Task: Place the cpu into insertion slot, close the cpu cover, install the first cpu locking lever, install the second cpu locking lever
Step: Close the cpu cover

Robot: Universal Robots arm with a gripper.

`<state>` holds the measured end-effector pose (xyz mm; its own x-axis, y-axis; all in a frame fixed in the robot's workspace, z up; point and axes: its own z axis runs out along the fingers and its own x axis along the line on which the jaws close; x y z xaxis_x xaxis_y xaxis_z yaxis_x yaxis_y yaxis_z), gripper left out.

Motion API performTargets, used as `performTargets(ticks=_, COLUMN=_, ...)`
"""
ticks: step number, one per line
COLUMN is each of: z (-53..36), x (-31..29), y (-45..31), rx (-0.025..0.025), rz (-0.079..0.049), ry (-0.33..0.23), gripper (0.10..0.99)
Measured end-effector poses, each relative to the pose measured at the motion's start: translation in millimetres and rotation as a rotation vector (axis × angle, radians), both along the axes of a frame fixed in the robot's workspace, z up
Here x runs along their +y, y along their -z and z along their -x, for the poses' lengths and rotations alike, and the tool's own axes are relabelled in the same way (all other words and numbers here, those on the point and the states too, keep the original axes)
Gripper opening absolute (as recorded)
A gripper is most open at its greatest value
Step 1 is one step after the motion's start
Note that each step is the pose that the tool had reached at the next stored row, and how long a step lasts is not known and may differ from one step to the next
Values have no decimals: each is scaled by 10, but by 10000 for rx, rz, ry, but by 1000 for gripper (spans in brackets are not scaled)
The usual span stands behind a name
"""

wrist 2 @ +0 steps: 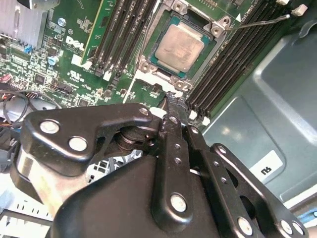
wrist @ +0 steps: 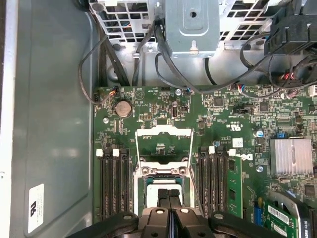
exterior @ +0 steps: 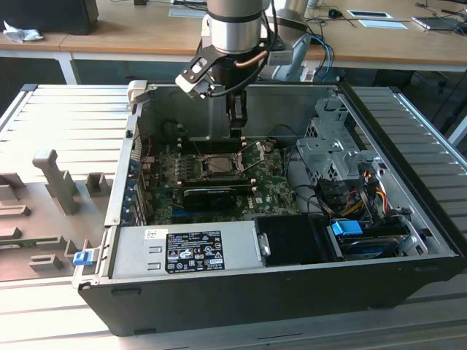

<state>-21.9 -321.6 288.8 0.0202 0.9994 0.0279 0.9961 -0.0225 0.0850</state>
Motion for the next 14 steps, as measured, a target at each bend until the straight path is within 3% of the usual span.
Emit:
performTargets(ticks=8, z=-123, x=0, y=-43, rx=0, rz=-3, ry=1, gripper=106)
performTargets(ticks=14, z=-309, x=-12, y=-14, rx=4, rz=-5, ry=-1, gripper=106)
